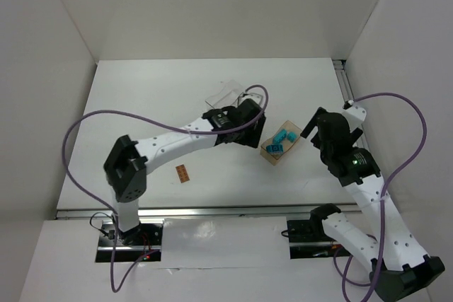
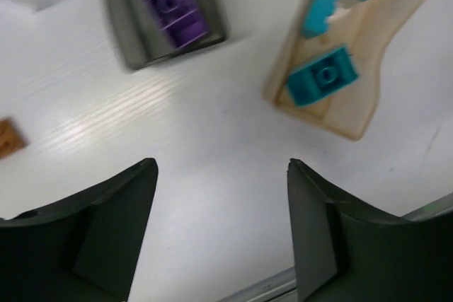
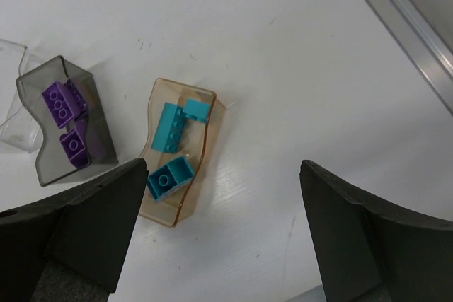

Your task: Sort the legos into containers by color

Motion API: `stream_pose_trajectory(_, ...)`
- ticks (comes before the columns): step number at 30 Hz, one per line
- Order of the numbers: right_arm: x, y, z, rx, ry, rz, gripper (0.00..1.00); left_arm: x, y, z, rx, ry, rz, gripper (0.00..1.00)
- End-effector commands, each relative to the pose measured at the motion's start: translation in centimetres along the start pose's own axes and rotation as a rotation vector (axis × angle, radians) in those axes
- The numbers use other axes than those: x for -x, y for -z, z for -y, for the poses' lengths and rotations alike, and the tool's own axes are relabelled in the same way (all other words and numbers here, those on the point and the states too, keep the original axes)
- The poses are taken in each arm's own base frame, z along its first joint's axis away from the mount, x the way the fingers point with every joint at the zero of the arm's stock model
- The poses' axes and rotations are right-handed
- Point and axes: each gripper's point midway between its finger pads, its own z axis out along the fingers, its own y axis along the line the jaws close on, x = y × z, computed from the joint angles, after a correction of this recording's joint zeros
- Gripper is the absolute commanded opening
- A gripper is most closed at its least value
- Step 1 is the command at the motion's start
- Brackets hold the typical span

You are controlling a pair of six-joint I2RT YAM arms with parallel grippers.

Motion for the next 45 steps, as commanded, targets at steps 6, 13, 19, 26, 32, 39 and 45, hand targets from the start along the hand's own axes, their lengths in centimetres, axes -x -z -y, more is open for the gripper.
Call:
stream_pose_trajectory(6,-0.5,-1.1,-4.0,0.142,0.024,-0.063,0.96,-10.1,5.6,-17.4,0.453,0.348,-0.135,1.0)
stream_pose_trajectory(13,-1.8,-2.2,-5.6,0.181,0.047,-0.121,0.96,-15.4,6.0,-21.1,0.534,0.52,-0.174,1.0)
stream_pose_trajectory(19,-2.4,-2.4,-6.0,0.192,0.042,-0.14,0.96,-17.0,4.8,-21.5,0.483,0.589,-0.201,0.9)
stream_pose_trajectory(26,-2.4,-2.4,-5.9,0.193,0.051,-0.14,0.96,-18.8,3.8,-20.6,0.451,0.643,-0.254,0.74)
stream_pose_trajectory(32,-2.1,-2.3,-5.8,0.19,0.047,-0.128,0.96,-20.1,3.3,-20.3,0.474,0.652,-0.288,0.64)
stream_pose_trajectory(39,-2.6,-2.4,-5.5,0.18,0.056,-0.141,0.96,-18.6,3.2,-20.0,0.442,0.624,-0.259,0.33)
stream_pose_trajectory(45,-2.5,-2.4,-5.4,0.173,0.056,-0.135,0.96,-12.8,3.1,-19.9,0.409,0.592,-0.156,0.28)
